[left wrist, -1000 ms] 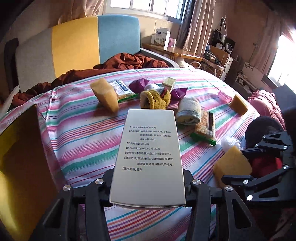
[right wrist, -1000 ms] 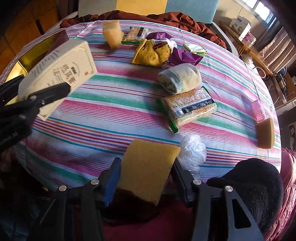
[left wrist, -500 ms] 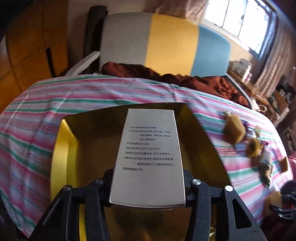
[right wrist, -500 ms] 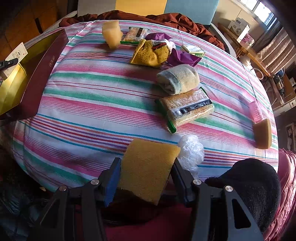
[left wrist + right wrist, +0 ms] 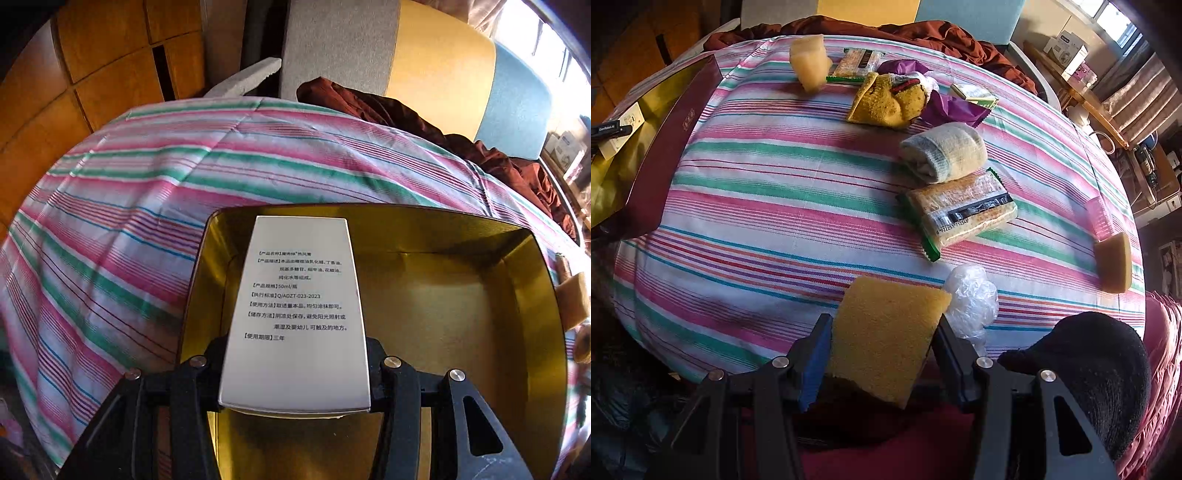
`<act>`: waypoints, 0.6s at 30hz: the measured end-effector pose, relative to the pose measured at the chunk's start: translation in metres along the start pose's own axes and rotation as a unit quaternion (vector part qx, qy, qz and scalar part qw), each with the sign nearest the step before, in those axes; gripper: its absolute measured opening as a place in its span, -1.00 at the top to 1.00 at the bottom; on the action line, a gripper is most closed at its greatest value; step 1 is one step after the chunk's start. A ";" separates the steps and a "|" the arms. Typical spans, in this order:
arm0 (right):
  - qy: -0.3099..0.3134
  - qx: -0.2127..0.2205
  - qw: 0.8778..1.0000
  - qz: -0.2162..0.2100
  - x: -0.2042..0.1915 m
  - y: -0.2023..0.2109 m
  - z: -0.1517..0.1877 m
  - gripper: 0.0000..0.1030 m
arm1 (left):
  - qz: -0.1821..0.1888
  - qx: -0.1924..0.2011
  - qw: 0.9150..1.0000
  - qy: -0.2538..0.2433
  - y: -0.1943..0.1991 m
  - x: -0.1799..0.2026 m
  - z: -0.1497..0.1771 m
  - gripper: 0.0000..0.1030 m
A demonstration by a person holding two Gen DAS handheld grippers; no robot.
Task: Organize objects
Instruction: 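Carry the white box with the left gripper and lower it into the gold tray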
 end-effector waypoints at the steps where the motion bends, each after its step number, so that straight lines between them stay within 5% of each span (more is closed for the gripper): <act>1: 0.000 0.000 1.000 0.000 0.000 0.000 0.000 -0.05 | 0.001 -0.001 1.000 0.000 0.000 0.000 0.000 0.02; 10: 0.005 -0.002 1.000 0.006 0.000 -0.001 0.000 -0.05 | -0.011 0.008 1.000 -0.002 -0.002 0.001 -0.004 -0.10; 18: 0.006 0.004 1.000 0.010 0.001 0.001 0.000 -0.05 | 0.027 0.052 0.998 0.005 0.042 0.000 0.003 -0.31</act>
Point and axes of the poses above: each gripper's, at about its wrist camera, not at the fingertips, and y roughly against the way its jaws point, x to its right, z to its underside, the point moved 10 cm from there along -y, roughly the way its jaws point, and after that the axes turned 6 degrees about -z, right-handed, at the moved point
